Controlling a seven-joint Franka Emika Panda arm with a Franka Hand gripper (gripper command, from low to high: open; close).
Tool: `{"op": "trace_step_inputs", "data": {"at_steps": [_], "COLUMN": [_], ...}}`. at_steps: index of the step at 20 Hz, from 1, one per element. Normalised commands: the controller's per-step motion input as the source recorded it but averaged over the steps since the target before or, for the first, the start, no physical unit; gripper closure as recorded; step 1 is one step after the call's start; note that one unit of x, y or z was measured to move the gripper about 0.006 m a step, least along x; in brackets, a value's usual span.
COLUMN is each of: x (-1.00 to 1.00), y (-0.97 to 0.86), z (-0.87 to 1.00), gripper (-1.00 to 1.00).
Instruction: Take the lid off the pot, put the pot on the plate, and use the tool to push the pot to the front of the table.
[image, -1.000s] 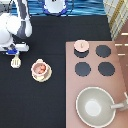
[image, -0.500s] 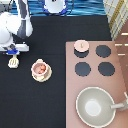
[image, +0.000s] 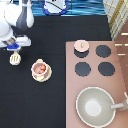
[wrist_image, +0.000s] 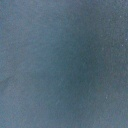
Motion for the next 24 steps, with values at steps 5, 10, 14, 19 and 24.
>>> {"op": "trace_step_inputs", "data": {"at_steps": [5, 10, 14, 19, 24], "x": [-0.26, -0.34, -0.45, -0.76, -0.95], "y": [0.78, 0.92, 0.96, 0.62, 0.19], "z": [0.48, 0.00, -0.38, -0.59, -0.62], "gripper": [1.00, 1.00, 1.00, 1.00, 1.00]}}
